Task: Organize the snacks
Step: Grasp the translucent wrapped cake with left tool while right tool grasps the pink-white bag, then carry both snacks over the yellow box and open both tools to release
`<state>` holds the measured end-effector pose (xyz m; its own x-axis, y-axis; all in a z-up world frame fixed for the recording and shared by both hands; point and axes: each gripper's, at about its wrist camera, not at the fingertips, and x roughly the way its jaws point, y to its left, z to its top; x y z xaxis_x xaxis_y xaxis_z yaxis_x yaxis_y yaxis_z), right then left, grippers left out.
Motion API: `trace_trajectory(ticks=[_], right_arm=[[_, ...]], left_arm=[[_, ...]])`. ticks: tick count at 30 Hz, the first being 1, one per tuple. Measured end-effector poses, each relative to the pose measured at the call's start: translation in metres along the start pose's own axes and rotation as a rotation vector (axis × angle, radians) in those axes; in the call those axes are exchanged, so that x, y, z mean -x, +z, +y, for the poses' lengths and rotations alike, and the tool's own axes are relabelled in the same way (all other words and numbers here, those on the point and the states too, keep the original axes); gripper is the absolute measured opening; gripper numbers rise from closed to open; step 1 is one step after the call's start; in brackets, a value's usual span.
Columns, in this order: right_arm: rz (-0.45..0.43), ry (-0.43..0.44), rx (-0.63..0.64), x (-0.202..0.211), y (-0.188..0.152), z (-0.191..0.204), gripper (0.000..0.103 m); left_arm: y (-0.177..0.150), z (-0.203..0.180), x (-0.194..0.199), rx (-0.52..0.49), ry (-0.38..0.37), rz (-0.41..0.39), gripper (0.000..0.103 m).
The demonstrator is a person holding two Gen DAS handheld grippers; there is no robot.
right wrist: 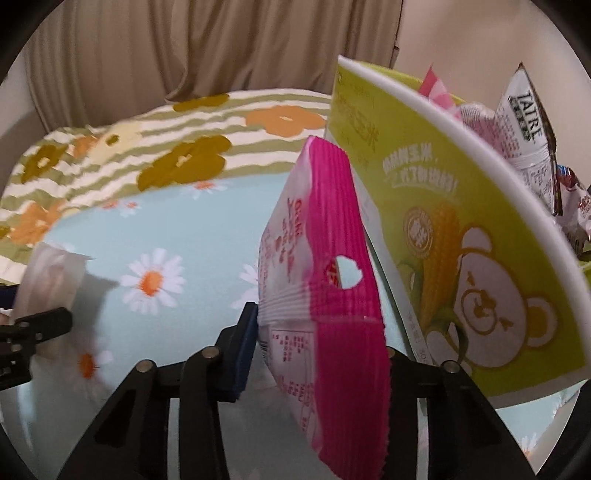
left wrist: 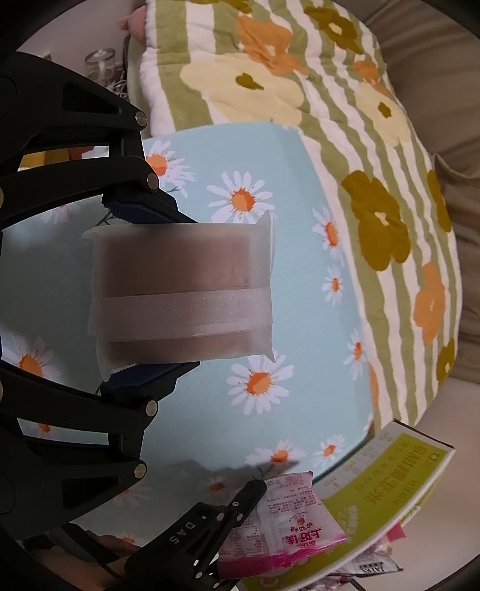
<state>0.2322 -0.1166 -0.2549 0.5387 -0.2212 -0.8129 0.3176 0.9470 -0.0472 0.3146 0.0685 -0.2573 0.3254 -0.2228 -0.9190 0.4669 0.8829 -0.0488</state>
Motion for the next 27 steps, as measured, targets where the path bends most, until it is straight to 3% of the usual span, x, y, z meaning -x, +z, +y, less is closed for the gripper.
trace_trajectory(ticks=[8, 13, 19, 27], right_arm=[[-0.152, 0.099, 0.007, 0.079, 0.030, -0.011, 0.038], [-0.224, 0.155, -0.002, 0.130, 0.052, -0.044, 0.038], [-0.250, 0.189, 0.025, 0.159, 0.063, -0.099, 0.038], [-0.265, 0.243, 0.113, 0.160, 0.073, -0.182, 0.038]], left_arm=[[0.022, -0.017, 0.053, 0.009, -0.005, -0.095, 0.060], [0.043, -0.045, 0.093, 0.002, -0.003, -0.168, 0.060], [0.064, -0.103, 0.134, -0.004, -0.012, -0.243, 0.060], [0.086, -0.213, 0.156, 0.030, 0.002, -0.290, 0.060]])
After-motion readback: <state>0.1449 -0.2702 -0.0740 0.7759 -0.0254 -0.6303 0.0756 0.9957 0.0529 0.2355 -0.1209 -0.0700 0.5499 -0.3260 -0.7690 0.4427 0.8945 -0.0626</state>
